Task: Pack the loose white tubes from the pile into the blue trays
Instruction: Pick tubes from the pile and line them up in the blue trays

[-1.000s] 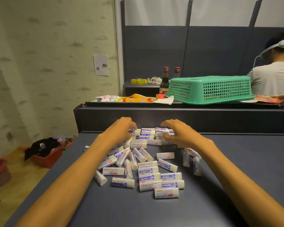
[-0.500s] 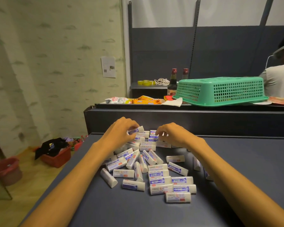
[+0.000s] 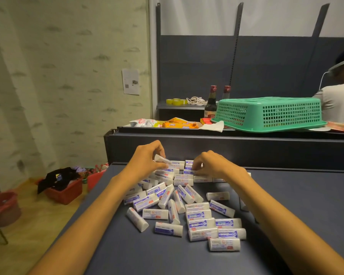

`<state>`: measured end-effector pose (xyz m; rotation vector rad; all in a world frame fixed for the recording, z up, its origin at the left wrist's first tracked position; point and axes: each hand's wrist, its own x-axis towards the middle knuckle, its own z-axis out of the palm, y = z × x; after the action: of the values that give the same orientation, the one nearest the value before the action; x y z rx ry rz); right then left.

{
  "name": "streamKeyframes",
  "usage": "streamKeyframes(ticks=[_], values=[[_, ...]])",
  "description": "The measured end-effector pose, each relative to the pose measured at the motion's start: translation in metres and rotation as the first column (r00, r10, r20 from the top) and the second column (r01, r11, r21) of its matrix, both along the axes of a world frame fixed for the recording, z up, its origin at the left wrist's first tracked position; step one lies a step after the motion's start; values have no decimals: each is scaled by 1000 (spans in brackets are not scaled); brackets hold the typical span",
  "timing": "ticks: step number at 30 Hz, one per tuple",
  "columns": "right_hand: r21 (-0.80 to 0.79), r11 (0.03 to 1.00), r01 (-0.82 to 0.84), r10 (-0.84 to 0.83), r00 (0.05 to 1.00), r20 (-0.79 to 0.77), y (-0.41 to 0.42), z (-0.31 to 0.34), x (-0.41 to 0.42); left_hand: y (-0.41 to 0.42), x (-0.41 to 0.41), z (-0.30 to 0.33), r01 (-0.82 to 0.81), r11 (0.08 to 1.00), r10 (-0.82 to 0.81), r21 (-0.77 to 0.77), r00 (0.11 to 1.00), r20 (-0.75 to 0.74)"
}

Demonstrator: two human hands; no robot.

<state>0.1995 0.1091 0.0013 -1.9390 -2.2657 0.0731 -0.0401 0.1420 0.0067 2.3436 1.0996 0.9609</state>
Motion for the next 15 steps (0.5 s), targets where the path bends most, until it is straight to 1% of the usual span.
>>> streamKeyframes(ticks=[9,11,13,15], values=[[-17,998,56,-55,997,57,-4,2,-2,-2,-5,-1,27,997,-24,72,999,-45],[-1,998,70,-70,997,39,-6,2,0,-4,-7,0,54,994,-50,94,997,-52],[32,996,84,-83,996,-35,-11,4,2,-6,-10,1,70,990,-62,125,996,-65],[89,991,95,-74,974,-212,-19,6,4,-8,-12,0,62,988,-53,143,996,-65]])
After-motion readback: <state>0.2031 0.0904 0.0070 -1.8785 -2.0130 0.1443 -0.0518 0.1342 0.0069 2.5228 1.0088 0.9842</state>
